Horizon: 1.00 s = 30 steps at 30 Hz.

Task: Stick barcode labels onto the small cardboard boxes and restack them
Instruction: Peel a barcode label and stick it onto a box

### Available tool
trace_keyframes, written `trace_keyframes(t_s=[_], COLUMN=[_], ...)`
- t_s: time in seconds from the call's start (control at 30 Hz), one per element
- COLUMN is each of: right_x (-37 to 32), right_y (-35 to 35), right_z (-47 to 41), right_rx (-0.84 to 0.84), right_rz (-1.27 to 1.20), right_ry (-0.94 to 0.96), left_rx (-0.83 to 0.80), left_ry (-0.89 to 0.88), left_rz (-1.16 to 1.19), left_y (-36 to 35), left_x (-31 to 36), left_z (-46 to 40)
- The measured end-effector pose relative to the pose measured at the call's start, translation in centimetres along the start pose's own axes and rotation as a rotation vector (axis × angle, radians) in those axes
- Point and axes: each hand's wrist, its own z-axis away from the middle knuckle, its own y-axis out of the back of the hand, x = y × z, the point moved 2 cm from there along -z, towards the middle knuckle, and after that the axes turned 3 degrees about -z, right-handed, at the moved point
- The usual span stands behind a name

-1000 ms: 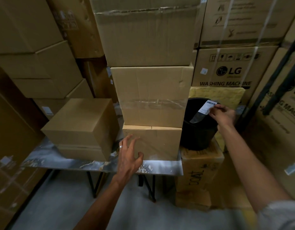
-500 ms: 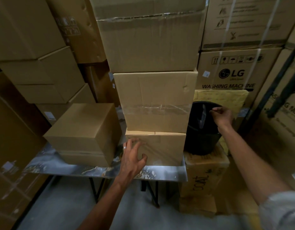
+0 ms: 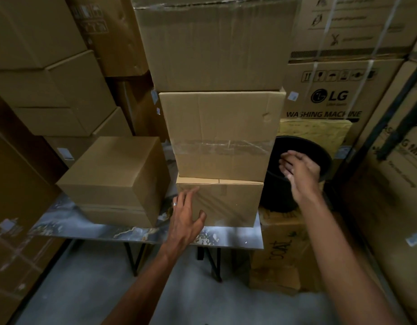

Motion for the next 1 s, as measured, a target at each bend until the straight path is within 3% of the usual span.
trace_keyframes(t_s=[0.1,0.23,0.43,0.67,0.83,1.0], right_x=[-0.7,-1.1,0.1,5.2,9.7,14.3], right_y=[-1.1,-2.3,-4.9,-12.2,-20.6,-29.8], right_z=[3.3,7.7,13.1,19.5,22.4,22.4], right_rx=[-0.064,-0.17,-0.33,-0.605,-0.806,-0.798], right_rz=[-0.184,-0.25,-0.192,-0.074,0.169,0.383], right_ry=[-0.124,-0.238,-0.353,-0.507,-0.371,-0.182], left_rx=[0.037,0.051,0.138,0.384,0.501,0.426], left_ry=[-0.001,0.006,0.053,0.089,0.054,0.067], left_rz=[0.08,0.124,0.175,0.162,-0.013,-0.187], left_y=[0.0,0.3,2.4,8.9,15.5,20.0], left_x=[0.0,-0.2,-1.0,-4.9,-9.6,-17.3], left_z=[0.2,0.5,1.2,1.2,-0.7,-3.4])
